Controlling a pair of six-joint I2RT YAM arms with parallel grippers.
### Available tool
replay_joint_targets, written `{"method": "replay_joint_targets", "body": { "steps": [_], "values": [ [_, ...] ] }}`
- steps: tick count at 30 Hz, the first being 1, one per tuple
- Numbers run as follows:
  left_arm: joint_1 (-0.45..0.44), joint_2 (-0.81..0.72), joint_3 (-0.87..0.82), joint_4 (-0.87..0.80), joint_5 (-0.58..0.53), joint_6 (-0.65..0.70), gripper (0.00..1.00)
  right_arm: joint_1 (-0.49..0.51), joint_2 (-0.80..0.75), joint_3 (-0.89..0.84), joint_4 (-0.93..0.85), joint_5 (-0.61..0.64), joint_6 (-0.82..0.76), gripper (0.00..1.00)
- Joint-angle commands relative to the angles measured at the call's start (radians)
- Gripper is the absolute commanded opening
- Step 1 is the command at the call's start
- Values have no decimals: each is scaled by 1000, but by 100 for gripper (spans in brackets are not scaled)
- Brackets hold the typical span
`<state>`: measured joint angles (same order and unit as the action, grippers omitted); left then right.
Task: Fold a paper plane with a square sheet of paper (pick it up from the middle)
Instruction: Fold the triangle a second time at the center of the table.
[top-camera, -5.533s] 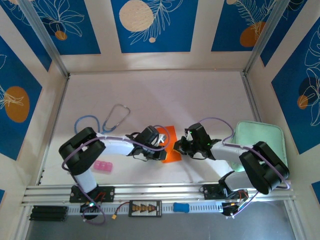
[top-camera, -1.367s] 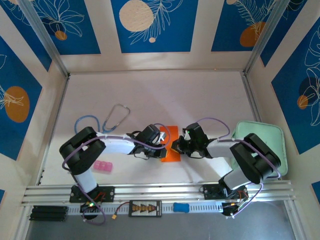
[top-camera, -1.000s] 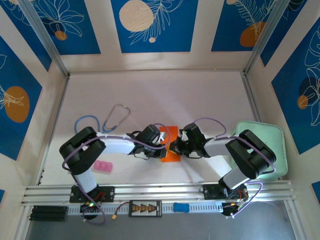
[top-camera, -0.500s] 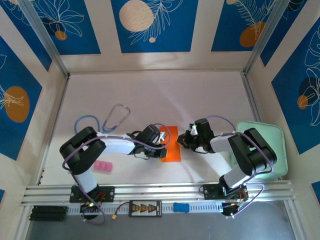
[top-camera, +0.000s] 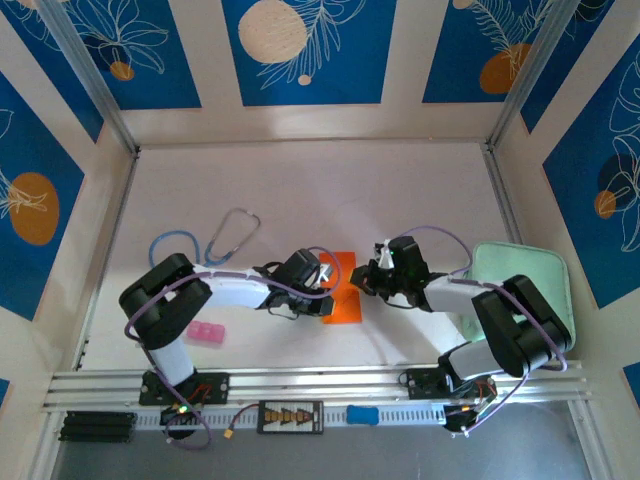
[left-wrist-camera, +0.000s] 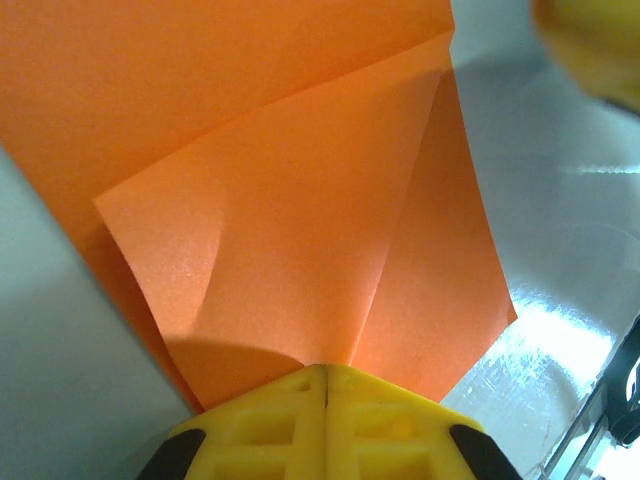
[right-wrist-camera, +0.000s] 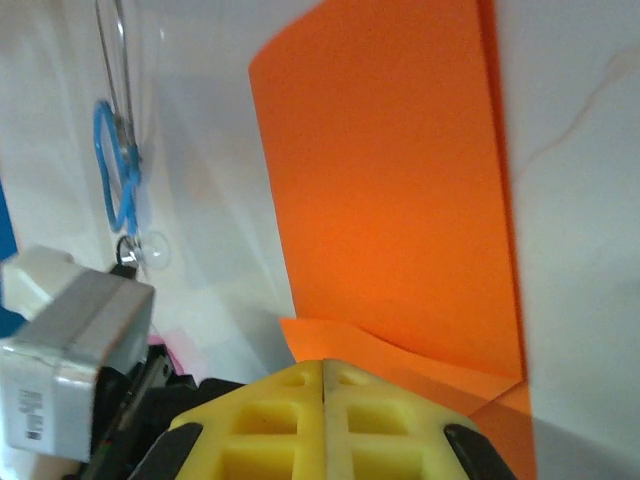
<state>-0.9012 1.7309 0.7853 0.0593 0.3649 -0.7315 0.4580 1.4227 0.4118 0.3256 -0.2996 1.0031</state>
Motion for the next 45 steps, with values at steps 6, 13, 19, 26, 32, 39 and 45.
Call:
{"method": "replay_joint_targets", "body": {
  "steps": [6, 13, 19, 26, 32, 39, 45],
  "values": [
    [-1, -14, 15, -122, -13, 16, 0, 5, 126, -33, 27, 25, 32, 0],
    [-1, -54, 122, -144, 12, 27, 0, 5, 134, -47, 6, 42, 36, 0],
    [0, 31, 198, -151, 45, 42, 0, 5, 136, -47, 3, 45, 35, 0],
    [-2, 99, 182, -151, 38, 40, 0, 7, 146, -50, 5, 46, 39, 0],
    [-4, 84, 99, -127, 44, 37, 0, 7, 157, -52, 9, 46, 42, 0],
    [-12, 20, 40, -129, 41, 41, 0, 7, 164, -51, 6, 50, 44, 0],
    [-19, 2, 76, -177, 23, 65, 0, 9, 156, -51, 1, 48, 42, 0]
  ]
}}
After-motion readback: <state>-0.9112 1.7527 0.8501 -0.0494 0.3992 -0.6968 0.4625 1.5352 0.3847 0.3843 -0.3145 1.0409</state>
